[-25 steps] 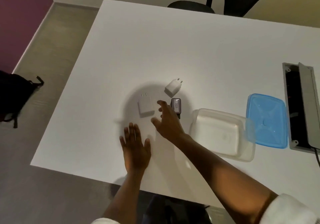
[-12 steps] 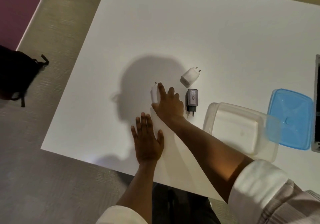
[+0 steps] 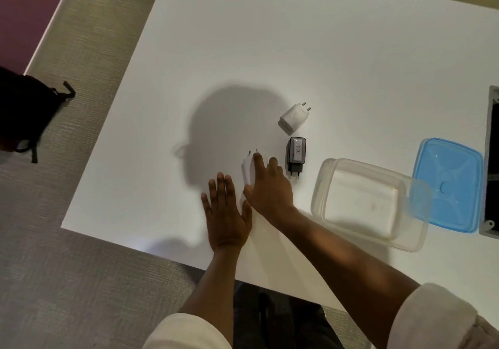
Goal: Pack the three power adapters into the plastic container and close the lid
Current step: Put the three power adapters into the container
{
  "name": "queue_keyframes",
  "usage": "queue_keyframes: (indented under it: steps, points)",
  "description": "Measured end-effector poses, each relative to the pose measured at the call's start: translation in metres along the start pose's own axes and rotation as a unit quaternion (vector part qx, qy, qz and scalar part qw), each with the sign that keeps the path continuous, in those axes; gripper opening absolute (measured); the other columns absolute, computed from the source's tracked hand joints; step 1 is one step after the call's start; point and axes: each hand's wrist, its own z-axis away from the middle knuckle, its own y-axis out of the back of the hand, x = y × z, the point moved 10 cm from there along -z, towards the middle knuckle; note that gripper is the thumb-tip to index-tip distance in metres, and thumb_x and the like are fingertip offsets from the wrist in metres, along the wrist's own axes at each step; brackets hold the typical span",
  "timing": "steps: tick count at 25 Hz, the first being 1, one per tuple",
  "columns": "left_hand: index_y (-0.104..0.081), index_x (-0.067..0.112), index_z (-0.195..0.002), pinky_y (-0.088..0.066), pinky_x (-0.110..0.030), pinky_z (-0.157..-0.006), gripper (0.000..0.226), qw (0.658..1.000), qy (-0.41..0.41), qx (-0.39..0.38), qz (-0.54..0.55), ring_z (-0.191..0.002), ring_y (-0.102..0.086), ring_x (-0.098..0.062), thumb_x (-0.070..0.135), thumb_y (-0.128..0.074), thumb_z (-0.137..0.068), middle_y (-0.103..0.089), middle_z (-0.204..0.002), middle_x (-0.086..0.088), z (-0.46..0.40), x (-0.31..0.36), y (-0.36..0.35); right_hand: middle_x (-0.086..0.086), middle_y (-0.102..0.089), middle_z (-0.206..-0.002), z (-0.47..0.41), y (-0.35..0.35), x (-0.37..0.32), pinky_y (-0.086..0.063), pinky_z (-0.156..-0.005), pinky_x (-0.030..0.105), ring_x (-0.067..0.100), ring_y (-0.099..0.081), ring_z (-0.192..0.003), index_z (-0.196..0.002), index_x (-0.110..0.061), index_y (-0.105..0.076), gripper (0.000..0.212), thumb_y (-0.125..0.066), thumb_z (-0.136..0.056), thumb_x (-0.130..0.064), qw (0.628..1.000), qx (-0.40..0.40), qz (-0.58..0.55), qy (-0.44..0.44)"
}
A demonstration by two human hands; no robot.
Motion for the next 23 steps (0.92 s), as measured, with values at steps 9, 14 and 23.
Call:
queue_keyframes:
  steps: [9, 14, 23]
  points:
    - [-0.009, 0.013, -0.159, -0.004, -0.05, -0.126, 0.072, 1.0, -0.013, 0.0, -0.023, -0.156, -0.001, -0.026, 0.052, -0.024, -0.1, -0.003, -0.168, -0.007, 0.0, 0.001, -0.001, 0.011, -0.049, -0.13, 0.051, 0.003, 0.018, -0.055, -0.083, 0.035, 0.028, -0.061, -0.105, -0.142, -0.024, -0.031, 0.075, -0.059, -0.082, -0.059, 0.998, 0.004, -0.057, -0.004]
    - [-0.005, 0.016, -0.159, -0.001, -0.048, -0.126, 0.073, 1.0, -0.008, -0.002, -0.006, -0.156, 0.0, -0.024, 0.051, -0.025, -0.099, -0.003, -0.169, -0.004, 0.0, 0.001, -0.001, 0.011, -0.051, -0.124, 0.072, 0.048, 0.022, -0.06, -0.08, 0.036, 0.026, -0.061, -0.101, -0.141, -0.021, -0.034, 0.077, -0.062, -0.08, -0.057, 0.993, 0.059, -0.104, -0.005]
    - [-0.004, 0.015, -0.159, -0.008, -0.05, -0.126, 0.072, 1.0, 0.0, -0.022, 0.002, -0.155, -0.006, -0.027, 0.048, -0.023, -0.098, -0.006, -0.168, -0.006, 0.0, 0.002, 0.001, 0.004, -0.056, -0.111, 0.111, 0.139, 0.123, -0.044, -0.069, 0.029, 0.019, -0.053, -0.083, -0.134, -0.029, -0.033, 0.076, -0.073, -0.071, -0.044, 0.972, 0.143, -0.141, -0.12]
